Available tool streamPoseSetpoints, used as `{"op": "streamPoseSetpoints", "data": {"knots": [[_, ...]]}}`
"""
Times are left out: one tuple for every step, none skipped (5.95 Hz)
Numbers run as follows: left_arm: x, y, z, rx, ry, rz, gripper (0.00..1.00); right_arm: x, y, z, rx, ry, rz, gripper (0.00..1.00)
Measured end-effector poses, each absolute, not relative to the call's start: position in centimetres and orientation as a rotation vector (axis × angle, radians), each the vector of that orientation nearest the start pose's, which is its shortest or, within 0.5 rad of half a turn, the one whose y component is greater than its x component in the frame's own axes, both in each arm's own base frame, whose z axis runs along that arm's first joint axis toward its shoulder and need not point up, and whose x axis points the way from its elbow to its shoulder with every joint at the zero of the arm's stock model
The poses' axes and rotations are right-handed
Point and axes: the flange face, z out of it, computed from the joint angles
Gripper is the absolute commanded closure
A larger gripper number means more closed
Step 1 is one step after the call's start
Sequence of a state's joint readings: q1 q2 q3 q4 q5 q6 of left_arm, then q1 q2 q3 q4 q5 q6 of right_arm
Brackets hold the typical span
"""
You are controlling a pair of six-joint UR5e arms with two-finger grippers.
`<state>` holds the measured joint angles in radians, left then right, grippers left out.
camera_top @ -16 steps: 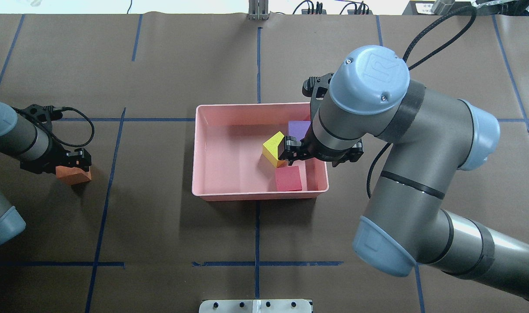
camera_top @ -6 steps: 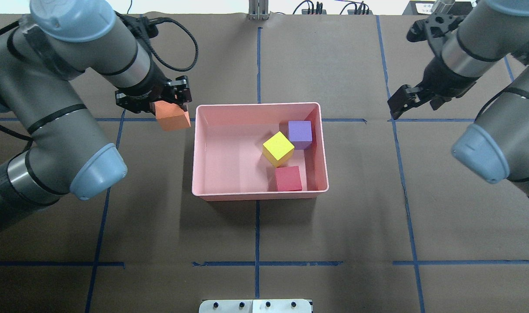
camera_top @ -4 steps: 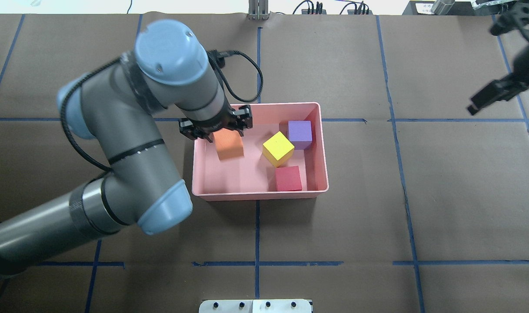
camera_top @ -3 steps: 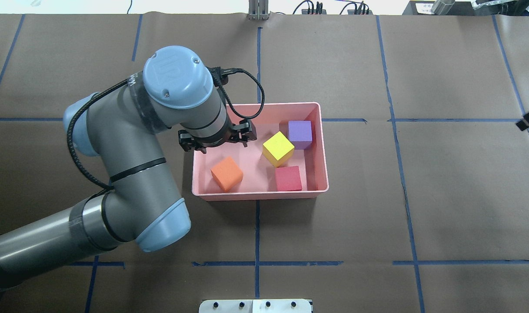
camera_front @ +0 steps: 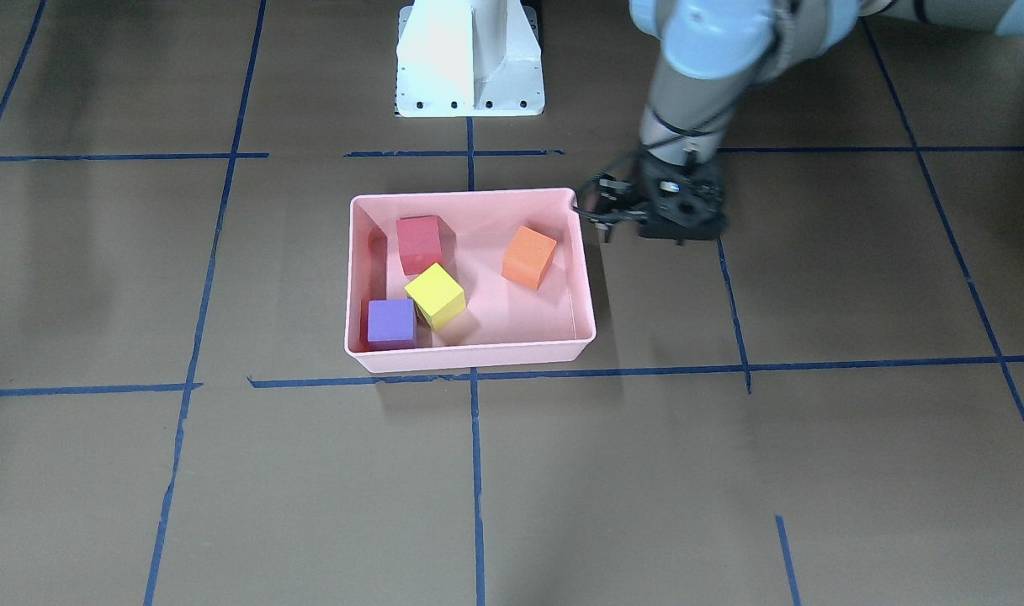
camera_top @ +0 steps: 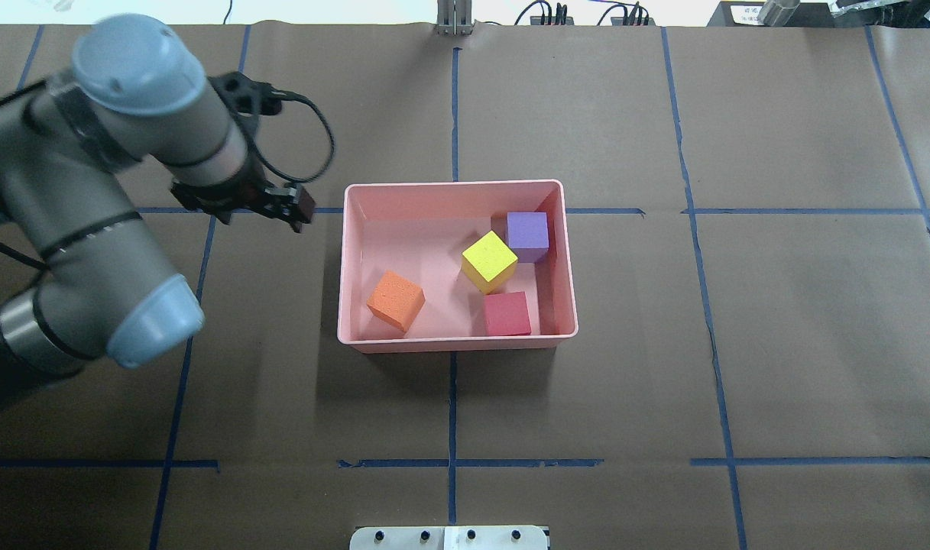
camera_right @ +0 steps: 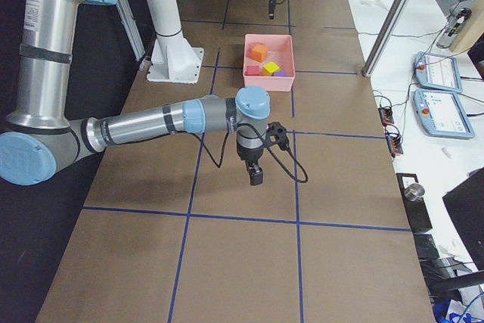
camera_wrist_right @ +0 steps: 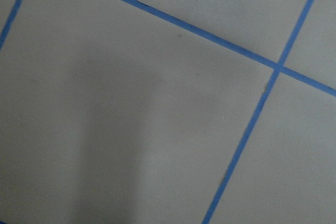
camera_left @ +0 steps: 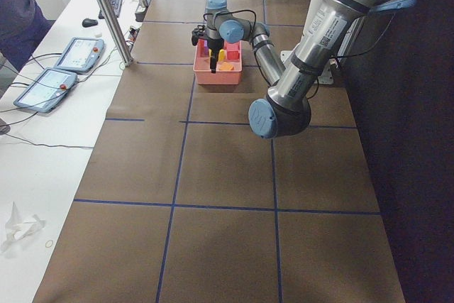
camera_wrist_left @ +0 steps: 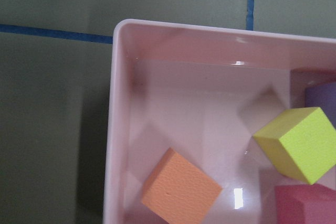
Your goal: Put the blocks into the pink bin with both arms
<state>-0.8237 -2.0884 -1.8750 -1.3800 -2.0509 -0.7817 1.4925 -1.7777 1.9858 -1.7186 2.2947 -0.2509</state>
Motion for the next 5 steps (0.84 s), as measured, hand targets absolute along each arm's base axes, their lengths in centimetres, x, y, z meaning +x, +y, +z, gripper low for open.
{"op": "streamPoseSetpoints", "data": {"knots": [[27.7, -53.7, 30.9, 0.139, 0.743, 0.212, 0.0, 5.8, -39.6, 59.4, 0.095, -0.725, -0.294, 0.0], [19.8, -55.2, 36.7, 0.139, 0.731, 0.261, 0.0, 6.8, -39.0, 61.2, 0.075, -0.735, -0.268, 0.0], [11.5, -55.0, 43.0, 0.13, 0.731, 0.281, 0.0, 7.1, -38.7, 61.9, 0.065, -0.746, -0.251, 0.0], [4.3, -52.9, 49.2, 0.109, 0.736, 0.268, 0.0, 7.2, -38.7, 61.9, 0.063, -0.754, -0.242, 0.0], [0.2, -49.8, 54.6, 0.061, 0.738, 0.23, 0.0, 7.2, -38.7, 61.9, 0.062, -0.759, -0.238, 0.0]]}}
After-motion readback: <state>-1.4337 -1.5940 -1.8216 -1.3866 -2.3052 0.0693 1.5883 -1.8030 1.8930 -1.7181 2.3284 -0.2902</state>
